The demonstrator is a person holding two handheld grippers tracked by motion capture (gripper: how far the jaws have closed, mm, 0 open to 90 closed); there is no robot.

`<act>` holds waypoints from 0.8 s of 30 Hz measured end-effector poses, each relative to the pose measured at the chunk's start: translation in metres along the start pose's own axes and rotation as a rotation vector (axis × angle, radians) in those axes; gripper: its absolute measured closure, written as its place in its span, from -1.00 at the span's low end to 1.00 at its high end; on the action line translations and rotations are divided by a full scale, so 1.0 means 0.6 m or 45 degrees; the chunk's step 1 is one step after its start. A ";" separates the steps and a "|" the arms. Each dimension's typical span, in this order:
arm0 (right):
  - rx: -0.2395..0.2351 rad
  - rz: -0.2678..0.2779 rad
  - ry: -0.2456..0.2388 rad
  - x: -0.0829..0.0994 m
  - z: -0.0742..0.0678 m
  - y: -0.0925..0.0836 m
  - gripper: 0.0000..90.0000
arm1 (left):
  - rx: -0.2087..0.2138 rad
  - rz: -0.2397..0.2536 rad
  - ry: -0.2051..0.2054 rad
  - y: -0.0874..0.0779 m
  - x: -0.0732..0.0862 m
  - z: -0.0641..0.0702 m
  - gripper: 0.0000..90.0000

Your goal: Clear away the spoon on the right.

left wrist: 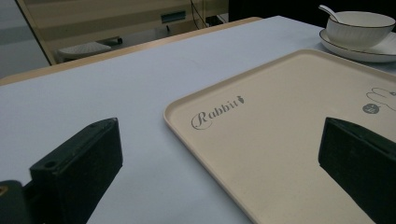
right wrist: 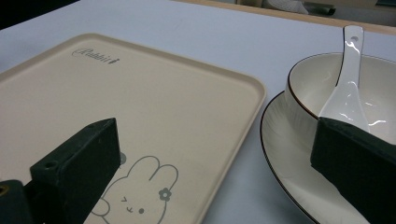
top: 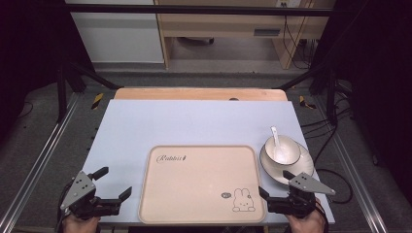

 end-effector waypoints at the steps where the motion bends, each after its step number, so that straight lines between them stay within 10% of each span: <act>1: 0.000 0.000 0.000 0.000 0.000 0.000 -0.96 | -0.003 0.000 0.003 0.000 0.000 0.000 -1.00; 24: 0.018 -0.036 -0.015 0.004 -0.002 0.011 -0.99 | -0.004 -0.016 -0.002 0.000 0.001 0.000 -1.00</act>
Point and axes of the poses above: each handheld gripper's, and its own axes: y roughly forward along the jaws, x roughly out of its underside, z roughly to its right, the point moved 5 cm from there along y, roughly forward along the jaws, and after that the axes turned 8 degrees about y, right-handed, at the moved point
